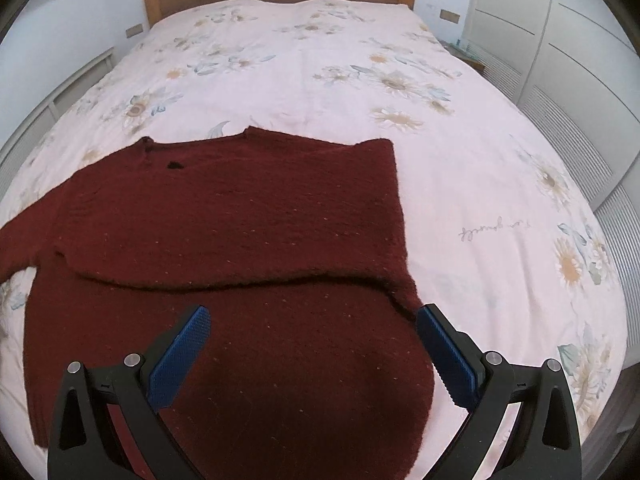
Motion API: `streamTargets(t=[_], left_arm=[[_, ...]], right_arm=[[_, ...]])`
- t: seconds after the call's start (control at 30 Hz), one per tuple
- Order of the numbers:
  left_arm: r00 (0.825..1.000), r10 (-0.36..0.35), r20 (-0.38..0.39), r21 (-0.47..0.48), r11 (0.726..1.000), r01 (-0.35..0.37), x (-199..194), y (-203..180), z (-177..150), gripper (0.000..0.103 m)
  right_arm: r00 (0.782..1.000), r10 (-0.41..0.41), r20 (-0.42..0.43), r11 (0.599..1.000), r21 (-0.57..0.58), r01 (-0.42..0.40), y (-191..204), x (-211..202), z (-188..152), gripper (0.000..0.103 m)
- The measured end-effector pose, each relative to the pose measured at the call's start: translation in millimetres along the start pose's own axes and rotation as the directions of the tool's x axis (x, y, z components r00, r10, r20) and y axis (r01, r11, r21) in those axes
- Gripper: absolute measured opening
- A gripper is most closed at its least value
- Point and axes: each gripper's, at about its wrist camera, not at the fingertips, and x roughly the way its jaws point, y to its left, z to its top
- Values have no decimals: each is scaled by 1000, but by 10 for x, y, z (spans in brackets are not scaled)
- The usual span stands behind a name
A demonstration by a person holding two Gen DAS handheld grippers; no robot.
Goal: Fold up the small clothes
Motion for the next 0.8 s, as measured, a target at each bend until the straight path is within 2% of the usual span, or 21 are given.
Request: streamTargets(t=[0.13, 0.23, 0.33, 0.4, 0.43, 0.5, 0.57, 0.67, 0.8], left_arm=[[999, -7, -47, -123, 992, 1, 128, 292, 149, 102], [996, 1, -90, -148, 989, -14, 199, 449, 203, 101], [993, -23, -113, -151, 989, 6, 271, 481, 215, 99], [995, -25, -99, -105, 994, 15, 261, 461, 224, 84], [996, 6, -94, -74, 997, -13, 246, 442, 230, 64], [997, 21, -79, -45, 999, -24, 219, 440, 249, 43], [997, 6, -75, -12, 1000, -7, 152, 425, 259, 15], [998, 3, -64, 61, 998, 1, 6, 334, 283, 9], [1000, -9, -9, 157, 988, 11, -270, 124, 271, 8]], right_arm=[[1000, 6, -7, 1000, 1, -6, 44, 31, 11, 103], [1000, 5, -20, 1000, -16, -5, 96, 69, 20, 103], [1000, 2, -24, 1000, -22, -3, 136, 96, 36, 103], [1000, 4, -24, 1000, -18, -4, 148, 101, 43, 103], [1000, 4, -25, 1000, -19, -5, 158, 108, 44, 103], [1000, 8, -27, 1000, -23, -8, 173, 120, 43, 103], [999, 11, -30, 999, -29, -12, 191, 125, 37, 103], [1000, 16, -26, 999, -32, -17, 195, 121, 39, 103], [1000, 26, -7, 999, -20, -26, 170, 74, 55, 103]])
